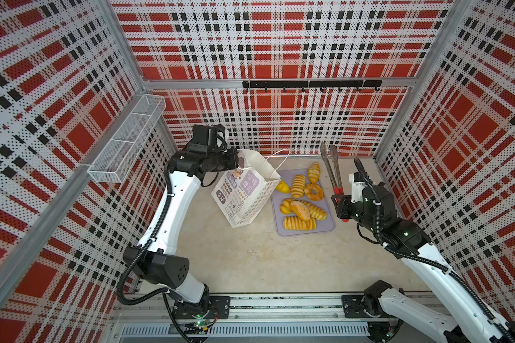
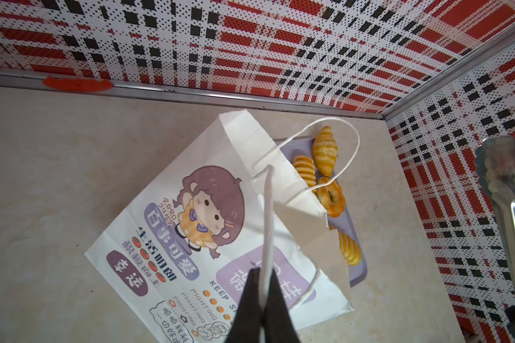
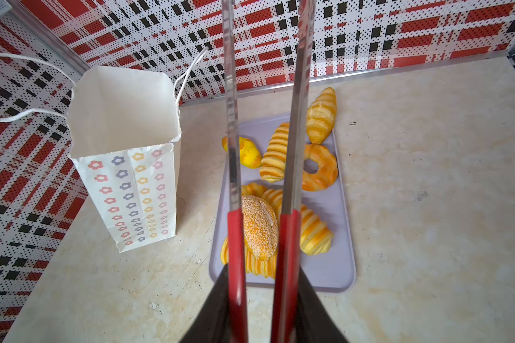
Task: Place the fake bread into the paper bag
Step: 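Lift the bag by its handle with the left gripper toward the tray, then hold the bag beside the tray with the left gripper while the right lowers the tongs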
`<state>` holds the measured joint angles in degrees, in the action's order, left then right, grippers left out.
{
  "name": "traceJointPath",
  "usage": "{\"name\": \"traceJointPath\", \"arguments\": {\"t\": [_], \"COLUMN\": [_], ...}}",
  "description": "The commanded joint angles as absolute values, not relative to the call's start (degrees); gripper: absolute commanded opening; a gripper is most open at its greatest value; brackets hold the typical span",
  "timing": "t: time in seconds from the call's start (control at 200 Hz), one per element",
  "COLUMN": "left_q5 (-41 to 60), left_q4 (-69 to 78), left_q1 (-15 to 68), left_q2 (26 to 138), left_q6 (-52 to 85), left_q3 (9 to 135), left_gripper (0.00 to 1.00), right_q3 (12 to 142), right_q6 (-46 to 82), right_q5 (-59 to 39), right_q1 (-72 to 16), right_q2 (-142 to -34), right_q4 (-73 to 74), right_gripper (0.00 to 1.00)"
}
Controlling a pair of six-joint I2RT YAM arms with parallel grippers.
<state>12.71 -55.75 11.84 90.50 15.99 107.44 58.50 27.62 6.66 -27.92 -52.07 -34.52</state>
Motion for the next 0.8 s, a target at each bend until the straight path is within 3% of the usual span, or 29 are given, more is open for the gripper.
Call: {"name": "traceJointPath", "arguments": {"t": [0.0,0.18,0.371,0.641,0.792], "left_q5": [10.59,19.89,25.26,16.97,16.05], "left_q4": [-54.21,-45.32,-45.24,-52.05,-53.0], "left_q1": [9.09,2.84,2.09,5.58,6.55], "left_q2": [88.62,81.66,76.12,73.94,75.61], "left_q6": [14.19,19.38,20.77,15.86,13.87], "left_q3": [108.97,104.07,101.16,104.41,99.67], "left_gripper": [0.0,0.0,0.0,0.0,0.0], "right_q3": [61.2,62.48,62.93,64.48,64.3], "right_q6": [26.72,26.41,26.33,25.5,25.38], "right_q5": [6.68,6.38,5.33,2.91,2.81], "right_q1": [-27.25,-26.99,-26.55,-26.09,-25.69], "right_q2": [-52.5,-53.79,-55.56,-58.52,-57.95], "right_q4": [-34.24,-34.3,-32.54,-30.85,-30.81], "right_gripper": [0.31,0.31,0.31,0.31,0.31]}}
